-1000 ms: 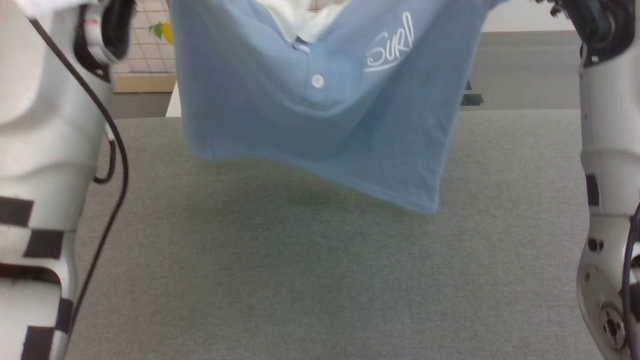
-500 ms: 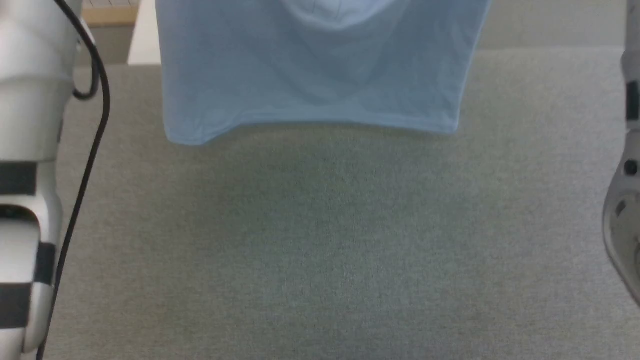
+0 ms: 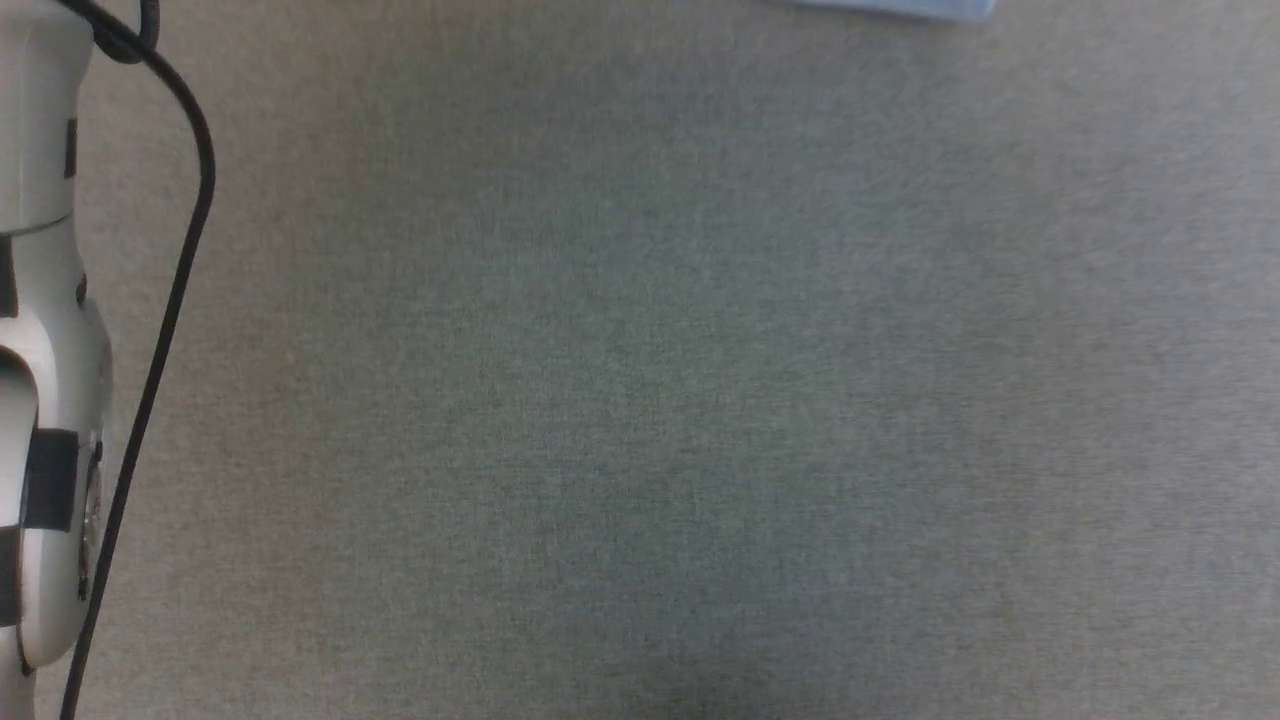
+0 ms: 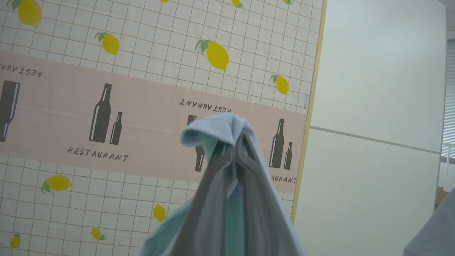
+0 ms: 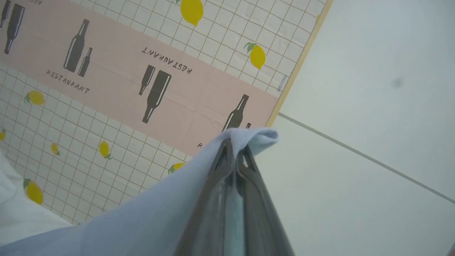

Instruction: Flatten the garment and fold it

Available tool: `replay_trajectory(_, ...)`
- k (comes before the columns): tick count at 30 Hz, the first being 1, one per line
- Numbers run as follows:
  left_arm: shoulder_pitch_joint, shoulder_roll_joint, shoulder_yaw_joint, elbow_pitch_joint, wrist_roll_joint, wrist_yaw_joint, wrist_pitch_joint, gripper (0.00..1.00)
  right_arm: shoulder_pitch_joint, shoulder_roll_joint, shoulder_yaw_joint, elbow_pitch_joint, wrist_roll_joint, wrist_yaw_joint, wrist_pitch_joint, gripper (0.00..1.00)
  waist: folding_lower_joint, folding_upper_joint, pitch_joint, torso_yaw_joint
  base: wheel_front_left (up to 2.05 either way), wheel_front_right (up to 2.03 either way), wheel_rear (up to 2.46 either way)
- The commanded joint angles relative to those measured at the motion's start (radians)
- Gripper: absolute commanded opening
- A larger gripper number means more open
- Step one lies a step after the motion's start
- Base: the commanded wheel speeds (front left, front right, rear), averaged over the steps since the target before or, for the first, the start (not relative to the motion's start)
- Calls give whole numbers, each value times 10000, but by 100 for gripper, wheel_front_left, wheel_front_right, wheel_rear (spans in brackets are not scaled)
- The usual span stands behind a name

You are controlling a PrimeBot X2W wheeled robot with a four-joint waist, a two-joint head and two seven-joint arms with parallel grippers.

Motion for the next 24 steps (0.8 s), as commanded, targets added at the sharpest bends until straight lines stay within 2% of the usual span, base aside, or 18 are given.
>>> replay_trajectory(1,-170,-7,116,41,13,-144,-205,0,-125,-127,42,86,-110,-17,-315,0,-3,0,775,276,0,0,0)
replay_trajectory(4,-82,-89,363,168,-76,-366,-412,0,-94,-480,210,336,-364,-17,-809,0,-3,0,874,391,0,0,0)
replay_trajectory(9,367,-116,657,345,40,-830,-509,0,227,-1168,1234,682,-1127,-17,-1620,0,-3,0,853,522,0,0,0)
replay_trajectory(16,1477,-106,283,839,-86,-1986,-259,0,981,-1603,2321,1390,-517,-17,-1910,0,-3,0,373,795,0,0,0)
replay_trajectory(19,2148,16,47,649,-659,-2296,478,0,1478,-1643,2787,1596,469,-17,-1939,0,-3,0,71,924,0,0,0)
replay_trajectory(21,2863,196,-3,127,-1229,-2384,959,0,1972,-1672,3067,1555,1552,-17,-1950,0,-3,0,-199,1025,0,0,0)
replay_trajectory(22,4027,541,53,-872,-2043,-2420,1673,0,2855,-1898,3438,1146,3247,-17,-1811,0,-3,0,-536,1158,0,0,0)
replay_trajectory(24,5065,901,142,-1791,-2565,-2405,2277,0,3723,-2317,3593,419,4619,-17,-1393,0,-3,0,-728,1241,0,0,0)
